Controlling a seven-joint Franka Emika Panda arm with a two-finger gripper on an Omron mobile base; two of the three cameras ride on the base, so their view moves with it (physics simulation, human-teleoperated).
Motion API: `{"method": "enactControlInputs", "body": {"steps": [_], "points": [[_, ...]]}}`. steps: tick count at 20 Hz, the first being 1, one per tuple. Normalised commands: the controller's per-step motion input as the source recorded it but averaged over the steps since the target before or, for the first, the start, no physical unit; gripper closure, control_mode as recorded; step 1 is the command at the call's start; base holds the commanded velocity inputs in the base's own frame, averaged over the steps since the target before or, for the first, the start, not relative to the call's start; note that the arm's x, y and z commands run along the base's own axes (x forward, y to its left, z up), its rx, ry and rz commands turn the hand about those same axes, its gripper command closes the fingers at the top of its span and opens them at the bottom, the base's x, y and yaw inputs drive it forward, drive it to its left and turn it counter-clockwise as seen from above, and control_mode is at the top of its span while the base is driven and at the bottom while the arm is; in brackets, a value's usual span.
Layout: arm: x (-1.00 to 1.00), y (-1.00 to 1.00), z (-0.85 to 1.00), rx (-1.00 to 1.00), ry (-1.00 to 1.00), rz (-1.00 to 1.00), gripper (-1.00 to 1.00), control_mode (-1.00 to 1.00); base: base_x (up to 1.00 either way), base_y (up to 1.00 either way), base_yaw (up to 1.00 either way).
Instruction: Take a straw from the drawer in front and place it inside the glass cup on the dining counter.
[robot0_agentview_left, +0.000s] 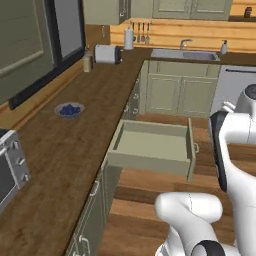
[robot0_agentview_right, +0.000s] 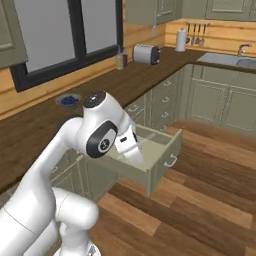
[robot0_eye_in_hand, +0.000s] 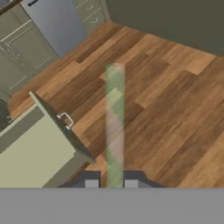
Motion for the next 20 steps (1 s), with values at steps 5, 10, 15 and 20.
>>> {"method": "enactControlInputs", "body": {"steps": [5, 10, 15, 20], "points": [[0.00, 0.00, 0.00, 0.00, 0.00, 0.00, 1.00, 1.00, -0.34, -0.01, -0.73], [0.00, 0.00, 0.00, 0.00, 0.00, 0.00, 1.00, 1.00, -0.14, 0.00, -0.77], [0.00, 0.00, 0.00, 0.00, 0.00, 0.00, 1.00, 1.00, -0.01, -0.05, -0.71], [0.00, 0.00, 0.00, 0.00, 0.00, 0.00, 1.00, 1.00, 0.07, -0.23, -0.65]]}}
